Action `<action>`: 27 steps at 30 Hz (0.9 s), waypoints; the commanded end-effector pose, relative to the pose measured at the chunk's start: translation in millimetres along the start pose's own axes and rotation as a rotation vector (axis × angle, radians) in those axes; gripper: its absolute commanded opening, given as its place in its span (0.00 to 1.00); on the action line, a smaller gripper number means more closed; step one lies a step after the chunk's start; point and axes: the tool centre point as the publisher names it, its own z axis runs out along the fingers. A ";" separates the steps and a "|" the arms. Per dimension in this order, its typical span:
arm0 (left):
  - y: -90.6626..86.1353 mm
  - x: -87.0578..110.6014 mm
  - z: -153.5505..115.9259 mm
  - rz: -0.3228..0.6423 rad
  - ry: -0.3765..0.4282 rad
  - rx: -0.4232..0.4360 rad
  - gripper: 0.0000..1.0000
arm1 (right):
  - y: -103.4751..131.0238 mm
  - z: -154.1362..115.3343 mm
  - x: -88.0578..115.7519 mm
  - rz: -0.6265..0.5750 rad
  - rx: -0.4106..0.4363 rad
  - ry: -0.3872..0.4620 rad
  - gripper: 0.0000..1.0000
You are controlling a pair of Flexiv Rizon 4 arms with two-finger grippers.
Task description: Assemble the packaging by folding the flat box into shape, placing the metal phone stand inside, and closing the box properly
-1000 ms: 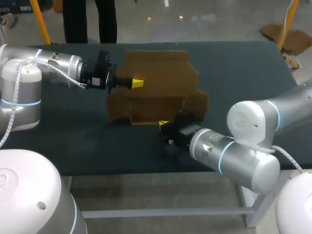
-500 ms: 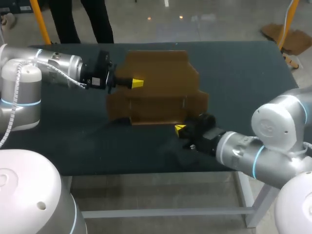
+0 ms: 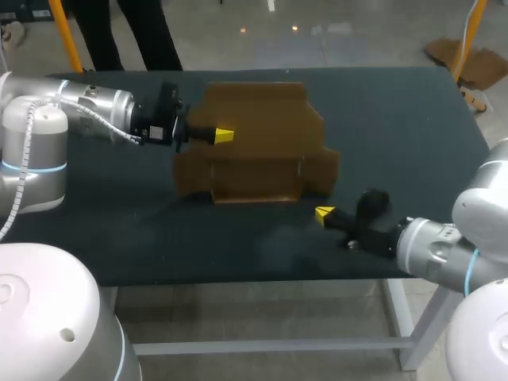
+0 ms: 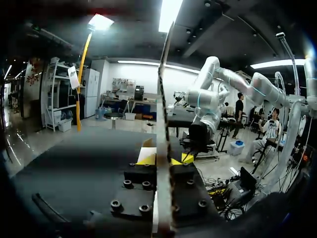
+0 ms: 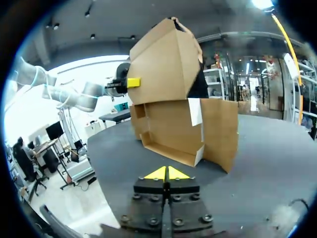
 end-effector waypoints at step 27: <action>3.0 -0.7 0.1 0.000 0.003 0.000 0.00 | 12.4 -27.5 -79.7 -0.094 0.041 0.120 0.85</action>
